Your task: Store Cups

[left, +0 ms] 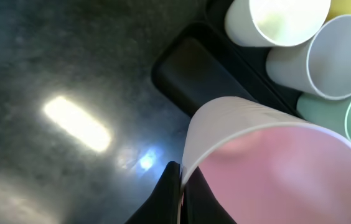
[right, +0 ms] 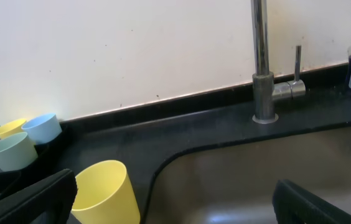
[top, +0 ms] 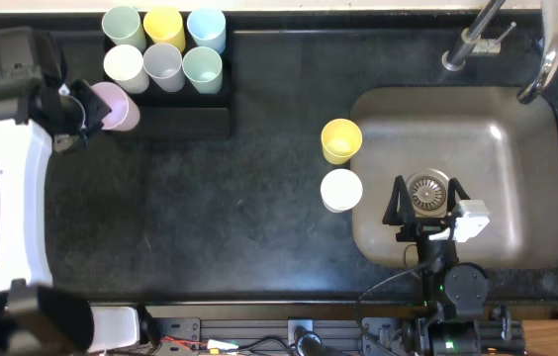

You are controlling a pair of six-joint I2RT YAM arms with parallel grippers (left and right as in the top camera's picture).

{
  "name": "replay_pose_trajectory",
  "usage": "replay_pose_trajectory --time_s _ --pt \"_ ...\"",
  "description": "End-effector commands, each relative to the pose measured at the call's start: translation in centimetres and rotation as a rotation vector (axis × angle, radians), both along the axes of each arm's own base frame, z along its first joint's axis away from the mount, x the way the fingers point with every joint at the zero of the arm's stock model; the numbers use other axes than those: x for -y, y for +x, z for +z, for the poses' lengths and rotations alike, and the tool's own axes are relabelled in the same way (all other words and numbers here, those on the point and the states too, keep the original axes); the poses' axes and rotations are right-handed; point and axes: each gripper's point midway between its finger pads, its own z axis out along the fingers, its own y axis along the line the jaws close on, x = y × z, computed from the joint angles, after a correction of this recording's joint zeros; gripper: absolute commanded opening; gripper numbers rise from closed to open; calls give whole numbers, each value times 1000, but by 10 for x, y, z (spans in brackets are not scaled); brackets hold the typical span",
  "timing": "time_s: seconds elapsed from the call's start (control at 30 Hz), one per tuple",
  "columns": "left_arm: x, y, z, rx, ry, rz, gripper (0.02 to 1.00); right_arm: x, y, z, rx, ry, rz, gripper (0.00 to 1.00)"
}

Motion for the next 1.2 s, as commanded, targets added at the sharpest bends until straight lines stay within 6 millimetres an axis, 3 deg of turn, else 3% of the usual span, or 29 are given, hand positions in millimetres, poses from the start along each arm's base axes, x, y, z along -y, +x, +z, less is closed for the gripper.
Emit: replay_pose_trajectory --time_s 0.03,0.37,0.67,1.2 --pt "-9 23 -7 -11 -79 30 36 -1 0 -4 -1 4 4 998" --pt "-24 27 -42 -102 -111 83 36 -1 0 -4 -1 4 4 998" --pt "-31 46 -49 -94 -102 99 36 -1 0 -4 -1 4 4 998" --pt "-33 47 -82 -179 -96 102 36 -1 0 -4 -1 4 4 996"
